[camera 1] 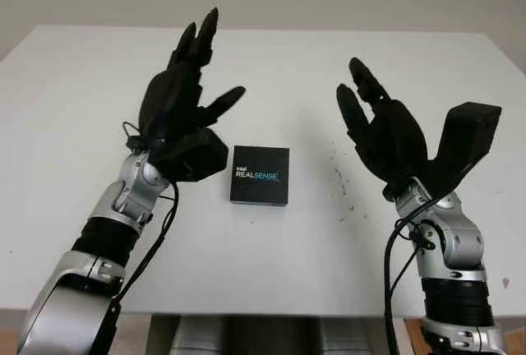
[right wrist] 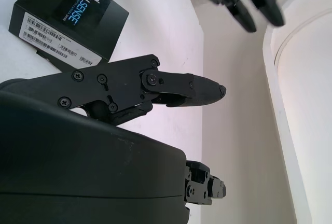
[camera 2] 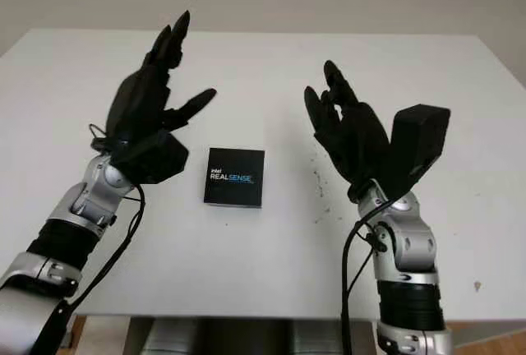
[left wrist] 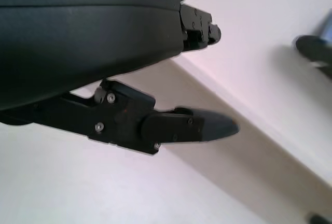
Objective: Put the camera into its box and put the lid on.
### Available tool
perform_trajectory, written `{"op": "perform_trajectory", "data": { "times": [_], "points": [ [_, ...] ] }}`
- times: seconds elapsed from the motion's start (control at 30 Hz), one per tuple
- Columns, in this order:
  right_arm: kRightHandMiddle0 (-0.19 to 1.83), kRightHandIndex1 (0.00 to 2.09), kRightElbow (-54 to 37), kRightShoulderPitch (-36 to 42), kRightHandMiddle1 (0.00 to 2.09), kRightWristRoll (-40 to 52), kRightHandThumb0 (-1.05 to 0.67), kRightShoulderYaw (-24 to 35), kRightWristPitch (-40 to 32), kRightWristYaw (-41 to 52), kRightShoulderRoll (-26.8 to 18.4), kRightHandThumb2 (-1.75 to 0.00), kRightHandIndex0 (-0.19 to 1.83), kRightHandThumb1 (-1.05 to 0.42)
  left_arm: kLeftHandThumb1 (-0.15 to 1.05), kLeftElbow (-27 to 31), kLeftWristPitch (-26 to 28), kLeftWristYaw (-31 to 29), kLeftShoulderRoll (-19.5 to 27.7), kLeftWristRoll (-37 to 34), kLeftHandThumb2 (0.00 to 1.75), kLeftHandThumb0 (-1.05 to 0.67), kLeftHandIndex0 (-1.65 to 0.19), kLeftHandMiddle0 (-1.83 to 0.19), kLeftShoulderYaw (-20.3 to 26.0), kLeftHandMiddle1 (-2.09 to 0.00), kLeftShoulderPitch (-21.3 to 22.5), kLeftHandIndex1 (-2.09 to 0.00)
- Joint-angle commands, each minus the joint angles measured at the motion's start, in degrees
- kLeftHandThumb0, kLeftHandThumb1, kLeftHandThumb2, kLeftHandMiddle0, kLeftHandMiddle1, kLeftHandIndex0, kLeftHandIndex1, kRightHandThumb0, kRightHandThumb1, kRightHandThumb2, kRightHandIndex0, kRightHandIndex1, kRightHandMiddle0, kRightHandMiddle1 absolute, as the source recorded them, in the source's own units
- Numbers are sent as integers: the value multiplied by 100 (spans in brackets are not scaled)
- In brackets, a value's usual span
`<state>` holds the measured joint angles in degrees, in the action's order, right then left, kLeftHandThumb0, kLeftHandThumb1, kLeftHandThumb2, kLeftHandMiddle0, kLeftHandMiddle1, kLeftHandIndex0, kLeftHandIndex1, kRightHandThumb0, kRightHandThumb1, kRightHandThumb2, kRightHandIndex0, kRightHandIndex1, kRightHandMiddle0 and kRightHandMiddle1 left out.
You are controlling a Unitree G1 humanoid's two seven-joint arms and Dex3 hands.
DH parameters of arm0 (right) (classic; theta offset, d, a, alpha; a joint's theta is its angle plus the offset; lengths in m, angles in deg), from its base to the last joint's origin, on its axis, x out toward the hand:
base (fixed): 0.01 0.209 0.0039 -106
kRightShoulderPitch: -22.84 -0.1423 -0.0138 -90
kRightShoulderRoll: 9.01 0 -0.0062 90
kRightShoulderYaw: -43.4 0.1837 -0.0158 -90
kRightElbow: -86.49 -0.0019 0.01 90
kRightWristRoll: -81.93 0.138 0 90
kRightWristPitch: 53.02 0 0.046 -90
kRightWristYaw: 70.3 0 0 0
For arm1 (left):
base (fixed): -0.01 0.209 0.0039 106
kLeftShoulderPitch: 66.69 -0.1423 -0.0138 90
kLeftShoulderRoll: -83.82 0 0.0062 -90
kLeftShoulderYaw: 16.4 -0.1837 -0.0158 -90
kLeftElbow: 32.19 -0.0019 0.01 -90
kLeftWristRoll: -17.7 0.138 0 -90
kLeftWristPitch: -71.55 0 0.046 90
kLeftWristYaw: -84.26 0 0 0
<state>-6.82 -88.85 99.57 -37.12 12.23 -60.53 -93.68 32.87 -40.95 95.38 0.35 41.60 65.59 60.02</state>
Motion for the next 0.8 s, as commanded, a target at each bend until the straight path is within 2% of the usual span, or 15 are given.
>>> {"op": "perform_trajectory", "data": {
  "times": [0.0,0.07,0.2,0.4,0.5,0.77],
  "points": [
    [-8,4,-143,9,5,27,-45,37,48,22,-12,-43,-19,-105,105,432,-213,-451,267,-270,27,-68,-1,-4,122,-14,-207,-13],
    [-9,4,-125,2,5,13,-45,27,69,27,-20,-43,-19,-105,105,795,-339,-1057,486,-606,20,-74,3,1,177,-10,-401,-10],
    [-9,5,-176,-13,4,35,-44,65,11,-51,9,-43,-18,-105,102,1758,-240,-2137,980,-974,8,-85,1,6,288,-6,-964,-8],
    [-9,5,-314,-10,5,42,-44,73,-136,-117,-40,-44,-18,-105,97,2488,-65,-2934,1355,-1049,5,-94,5,15,412,-3,-1431,-5],
    [-7,6,-376,-20,6,57,-45,95,-183,-180,-13,-42,-17,-105,97,2640,-172,-3055,1480,-810,5,-96,7,17,393,-3,-1569,-4],
    [-8,5,-297,-76,5,81,-44,105,-106,-114,-32,-43,-18,-105,91,2489,-547,-2671,1416,356,4,-95,9,17,94,-5,-1798,-4]
  ]
}}
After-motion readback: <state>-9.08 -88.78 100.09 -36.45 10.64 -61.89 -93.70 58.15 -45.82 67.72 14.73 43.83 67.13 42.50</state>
